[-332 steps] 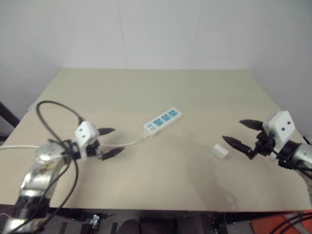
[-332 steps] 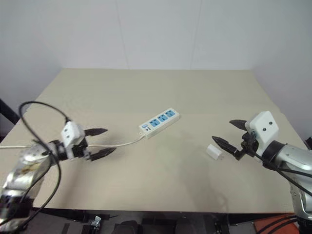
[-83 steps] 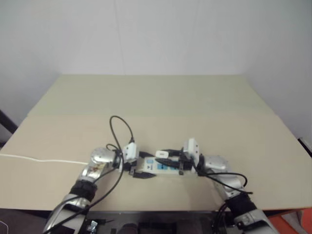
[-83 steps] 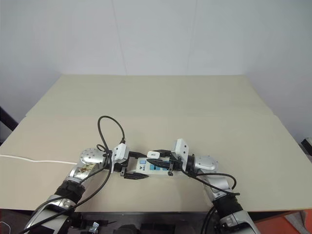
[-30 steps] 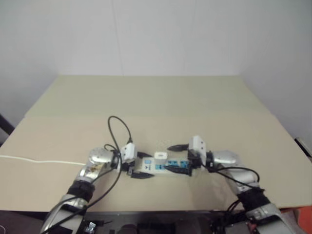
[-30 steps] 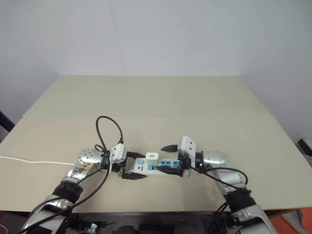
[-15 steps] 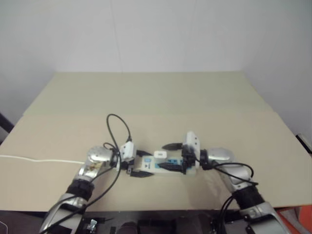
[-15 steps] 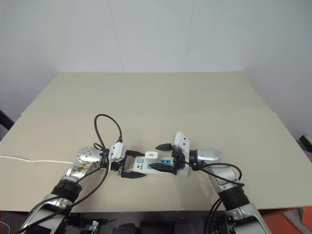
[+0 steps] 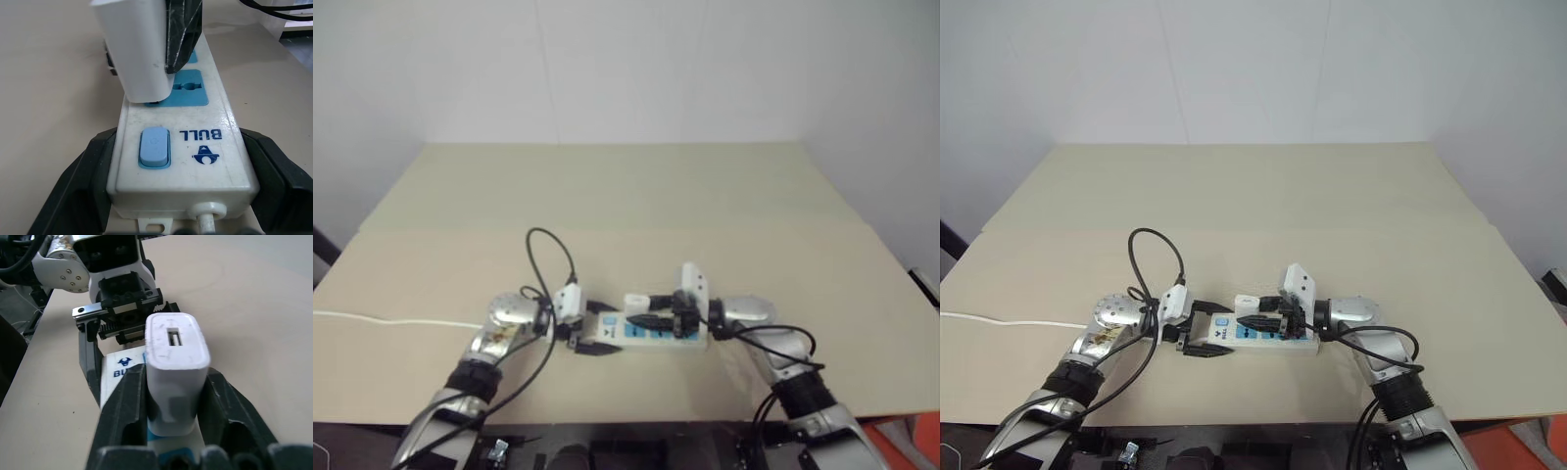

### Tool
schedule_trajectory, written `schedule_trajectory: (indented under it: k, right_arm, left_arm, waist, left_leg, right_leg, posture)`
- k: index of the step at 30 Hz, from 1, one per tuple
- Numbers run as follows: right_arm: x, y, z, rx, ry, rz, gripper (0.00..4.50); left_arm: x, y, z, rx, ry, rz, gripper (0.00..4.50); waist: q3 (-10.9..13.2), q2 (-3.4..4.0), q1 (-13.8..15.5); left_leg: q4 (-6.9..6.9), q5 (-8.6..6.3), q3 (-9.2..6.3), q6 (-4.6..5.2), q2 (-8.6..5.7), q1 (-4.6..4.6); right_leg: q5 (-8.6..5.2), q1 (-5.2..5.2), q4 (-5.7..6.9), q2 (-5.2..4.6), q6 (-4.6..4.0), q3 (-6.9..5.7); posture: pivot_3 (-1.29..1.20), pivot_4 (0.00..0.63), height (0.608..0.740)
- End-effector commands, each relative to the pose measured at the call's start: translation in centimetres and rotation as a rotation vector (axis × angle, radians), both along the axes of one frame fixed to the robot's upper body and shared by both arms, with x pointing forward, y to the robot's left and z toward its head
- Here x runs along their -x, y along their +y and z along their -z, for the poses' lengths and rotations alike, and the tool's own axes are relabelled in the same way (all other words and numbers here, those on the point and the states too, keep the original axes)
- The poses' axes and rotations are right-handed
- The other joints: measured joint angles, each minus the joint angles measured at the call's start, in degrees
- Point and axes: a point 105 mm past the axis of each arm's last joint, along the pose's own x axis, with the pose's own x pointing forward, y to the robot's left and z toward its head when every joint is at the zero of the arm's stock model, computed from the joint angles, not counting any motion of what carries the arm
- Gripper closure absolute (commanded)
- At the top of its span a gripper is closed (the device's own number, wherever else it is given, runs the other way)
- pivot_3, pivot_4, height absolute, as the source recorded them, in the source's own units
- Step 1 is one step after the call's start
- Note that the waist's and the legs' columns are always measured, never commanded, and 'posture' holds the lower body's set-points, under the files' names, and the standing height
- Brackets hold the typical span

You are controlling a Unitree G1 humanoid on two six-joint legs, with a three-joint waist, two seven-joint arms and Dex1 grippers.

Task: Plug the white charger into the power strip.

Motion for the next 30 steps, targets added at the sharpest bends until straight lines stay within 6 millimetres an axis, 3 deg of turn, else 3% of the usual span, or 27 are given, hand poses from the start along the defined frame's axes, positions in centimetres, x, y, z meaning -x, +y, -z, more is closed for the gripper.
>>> schedule_trajectory:
  k: [1, 8, 17, 30]
  right_arm:
    - [0.6, -0.1, -1.7, -0.021, -0.068, -0.029, 3.36]
    - [1.3, 0.3, -1.2, 0.051, -0.079, -0.089, 3.36]
    - [1.4, -0.1, 2.9, 0.197, 0.036, -0.093, 3.36]
    - [2.0, -2.3, 6.7, 0.240, 0.163, 0.022, 3.36]
  left_arm:
    - [0.0, 0.9, 0.8, -0.046, 0.018, -0.021, 1.20]
    - [-0.1, 1.0, 0.9, -0.053, 0.017, -0.024, 1.20]
    - [-0.2, 1.1, 0.9, -0.055, 0.009, -0.031, 1.20]
    - [-0.3, 1.4, 0.8, -0.063, 0.006, -0.039, 1.20]
  waist:
    - [0.0, 0.01, 0.0]
    - [0.1, 0.02, 0.2]
    - [0.1, 0.02, 0.2]
    - [0.0, -0.02, 0.2]
  left_leg:
    - [0.00, 0.00, 0.00, 0.00, 0.00, -0.01]
    - [-0.02, 0.00, 0.00, 0.00, -0.03, -0.07]
    - [-0.02, 0.00, 0.01, 0.00, -0.02, 0.02]
    - [-0.03, 0.00, 0.01, 0.00, -0.03, 0.04]
  right_leg:
    - [0.00, -0.02, 0.00, 0.00, 0.00, 0.00]
    - [0.00, -0.06, -0.06, -0.04, 0.00, -0.01]
    - [0.00, 0.01, -0.05, -0.03, 0.00, -0.01]
    - [-0.01, 0.05, -0.09, -0.03, 0.01, -0.01]
  posture:
    - [0.00, 0.150, 0.740]
    - [0.00, 0.150, 0.740]
    - [0.00, 0.150, 0.740]
    - [0.00, 0.150, 0.740]
